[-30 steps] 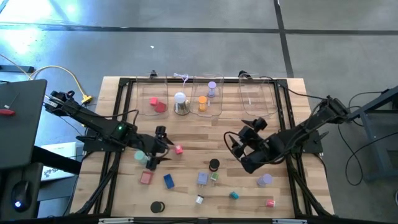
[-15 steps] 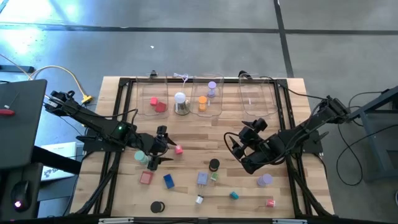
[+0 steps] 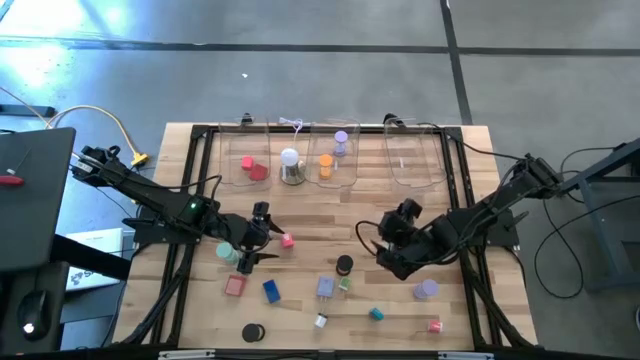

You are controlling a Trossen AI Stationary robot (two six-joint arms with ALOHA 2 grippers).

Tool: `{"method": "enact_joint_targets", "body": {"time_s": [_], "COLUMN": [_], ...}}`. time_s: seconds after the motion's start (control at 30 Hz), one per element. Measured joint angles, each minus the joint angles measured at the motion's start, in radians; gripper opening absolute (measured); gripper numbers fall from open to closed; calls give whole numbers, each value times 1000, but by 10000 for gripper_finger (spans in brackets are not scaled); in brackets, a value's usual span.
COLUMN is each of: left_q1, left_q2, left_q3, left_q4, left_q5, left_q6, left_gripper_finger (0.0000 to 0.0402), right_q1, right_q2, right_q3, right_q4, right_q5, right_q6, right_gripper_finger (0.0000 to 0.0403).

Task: Pick & Place Office items
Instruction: Put the pink and white charger adapter into the left transparent bin

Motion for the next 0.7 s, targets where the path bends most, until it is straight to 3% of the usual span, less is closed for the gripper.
{"method": "enact_joint_targets", "body": {"time_s": [0.13,0.33,0.7], "left_q1": [0,0,0], "left_q2": [0,3,3], "left_q3": [0,0,0], "left_q4": [2,8,7], "left_q5": [0,0,1], "left_q6": [-2,-18,-48], "left_gripper_finger": [298,298,298], "right_q1": [6,5,10], "right_q2": [0,1,1], "right_q3": [0,0,0], "right_q4": [89,143,149], "right_q5": [-146,-272,-302], "right_q6": [-89,-146,-18], "right_gripper_finger": [386,386,386]}}
